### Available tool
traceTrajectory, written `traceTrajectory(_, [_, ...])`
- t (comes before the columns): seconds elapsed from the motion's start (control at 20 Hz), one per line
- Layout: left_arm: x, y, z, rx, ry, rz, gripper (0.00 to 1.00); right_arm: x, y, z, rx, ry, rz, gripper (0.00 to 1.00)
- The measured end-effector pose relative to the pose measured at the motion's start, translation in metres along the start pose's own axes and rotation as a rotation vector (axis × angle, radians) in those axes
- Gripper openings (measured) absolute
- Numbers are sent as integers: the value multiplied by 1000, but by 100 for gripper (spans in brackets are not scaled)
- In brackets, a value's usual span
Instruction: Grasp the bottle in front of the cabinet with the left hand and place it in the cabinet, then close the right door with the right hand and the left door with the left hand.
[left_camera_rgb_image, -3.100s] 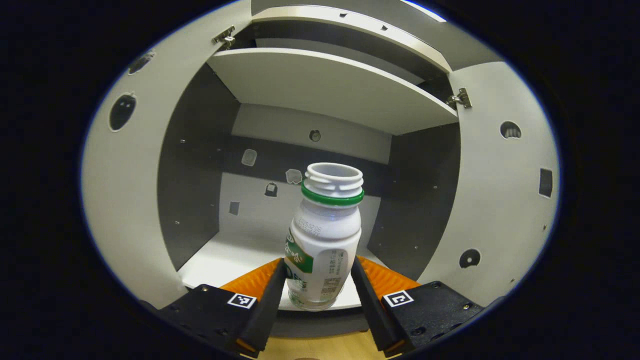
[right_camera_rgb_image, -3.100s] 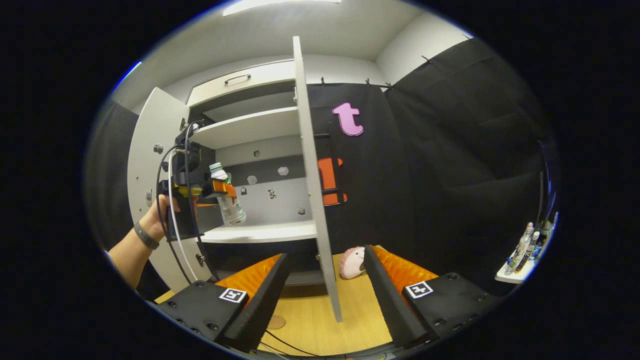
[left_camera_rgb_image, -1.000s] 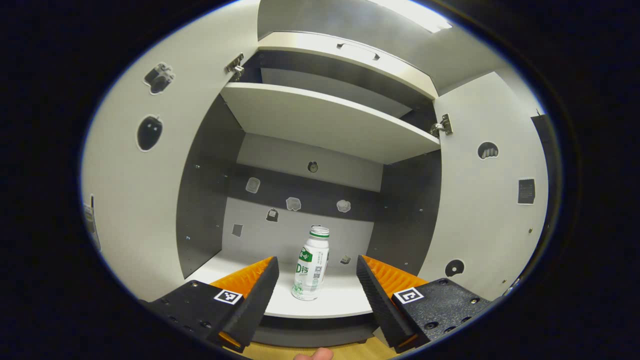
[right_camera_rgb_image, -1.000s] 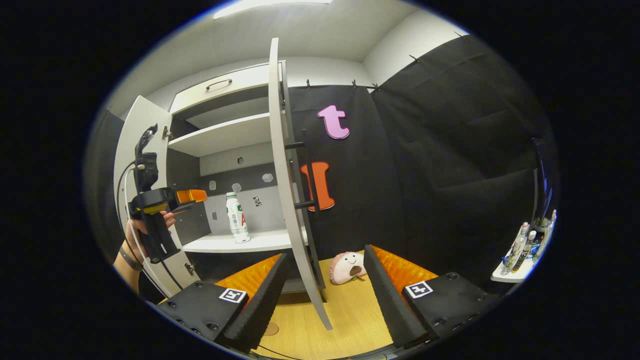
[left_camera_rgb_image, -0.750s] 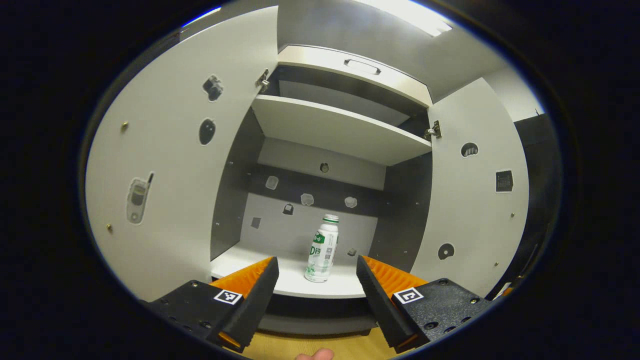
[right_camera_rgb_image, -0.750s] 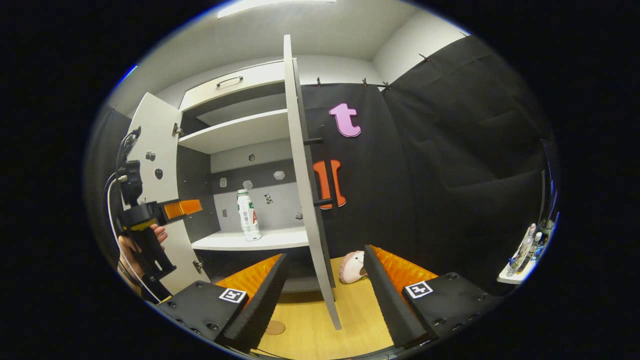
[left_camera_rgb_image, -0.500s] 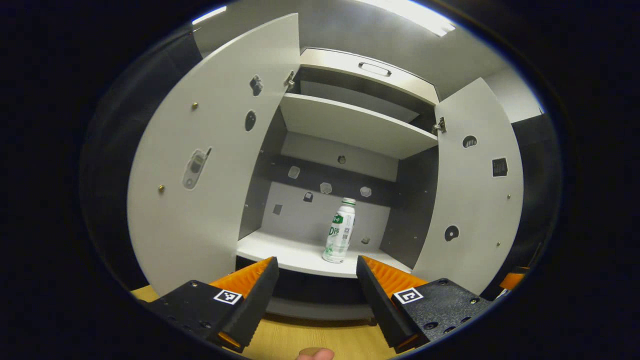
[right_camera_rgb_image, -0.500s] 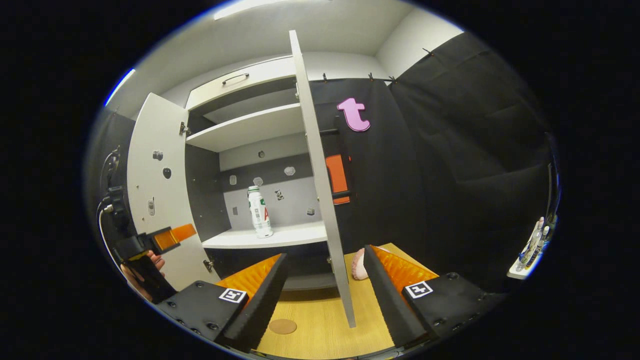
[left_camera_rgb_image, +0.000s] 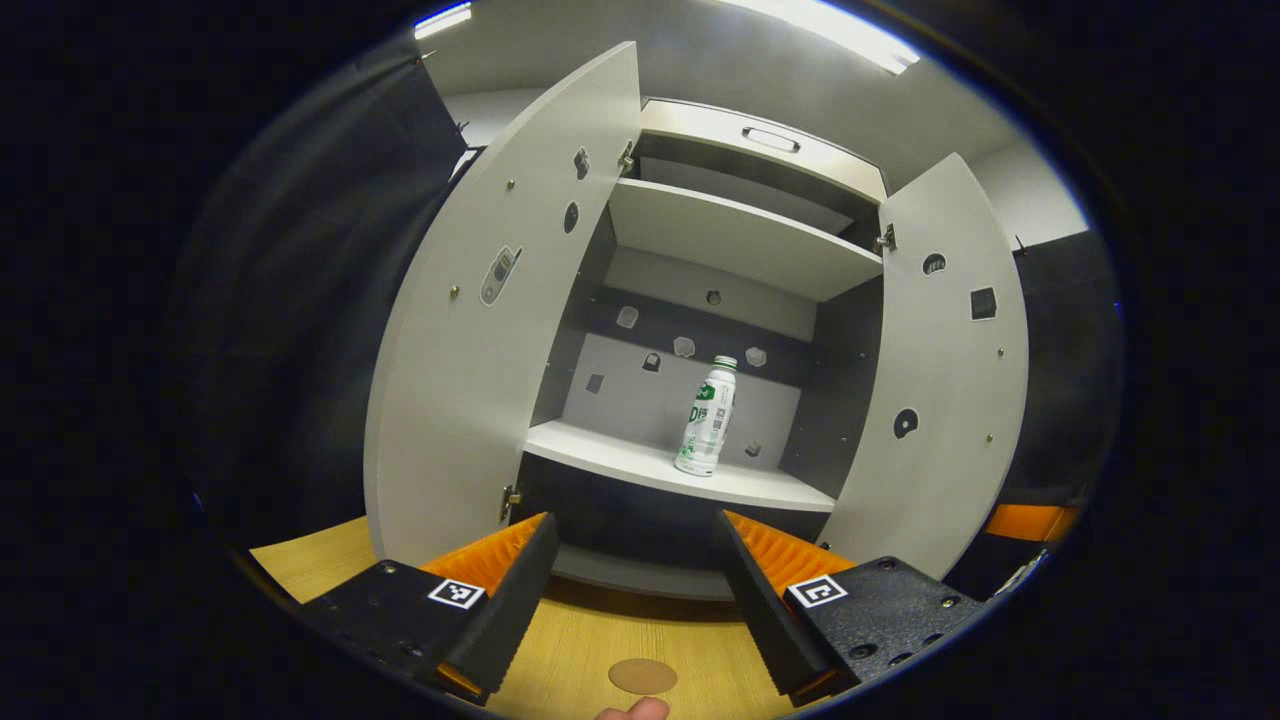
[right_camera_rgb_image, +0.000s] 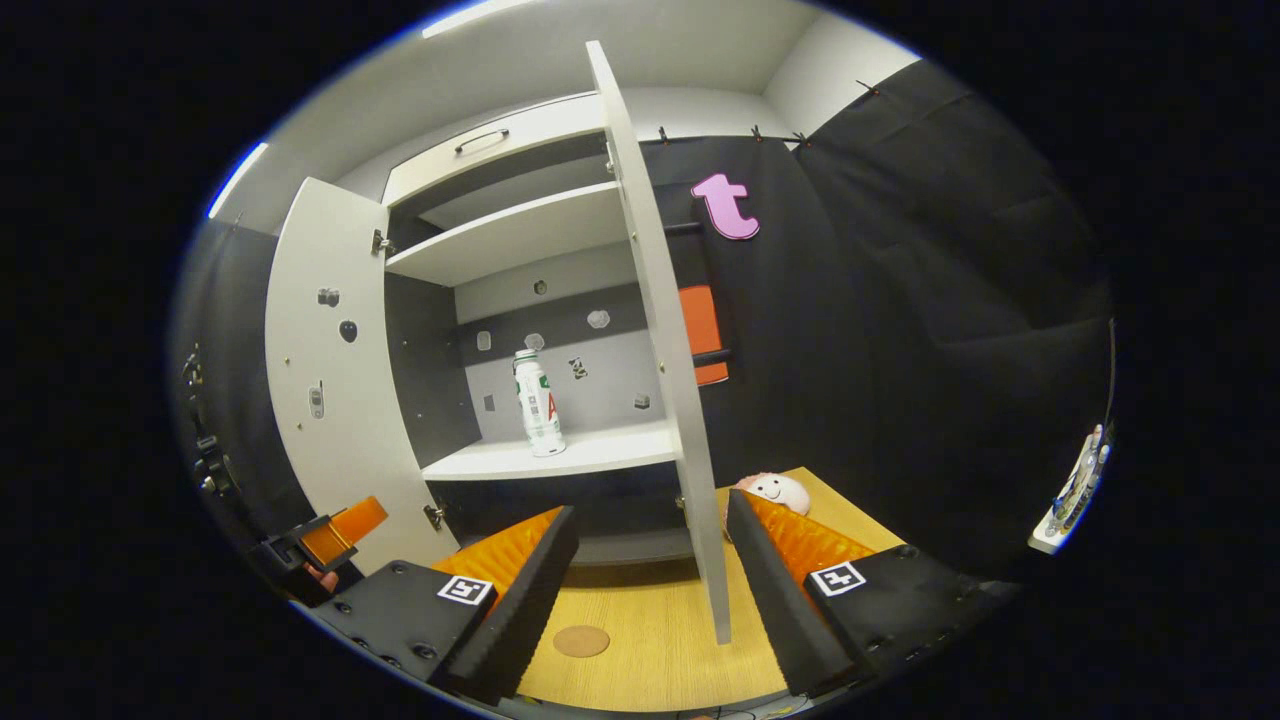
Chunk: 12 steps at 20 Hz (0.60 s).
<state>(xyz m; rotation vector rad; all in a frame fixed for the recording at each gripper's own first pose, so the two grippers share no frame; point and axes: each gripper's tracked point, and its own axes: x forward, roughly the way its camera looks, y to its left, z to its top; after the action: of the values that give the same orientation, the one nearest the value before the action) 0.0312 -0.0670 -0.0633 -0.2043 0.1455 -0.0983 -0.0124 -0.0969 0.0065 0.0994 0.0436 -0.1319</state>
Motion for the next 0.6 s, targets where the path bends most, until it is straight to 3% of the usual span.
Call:
traceTrajectory(0.3, [5, 7, 8, 1, 2, -4, 95, 3, -94, 90, -24, -184, -214, 99])
traceTrajectory(0.6, [-1, 22, 25, 10, -25, 26, 95, 41, -122, 139, -69, -215, -248, 99])
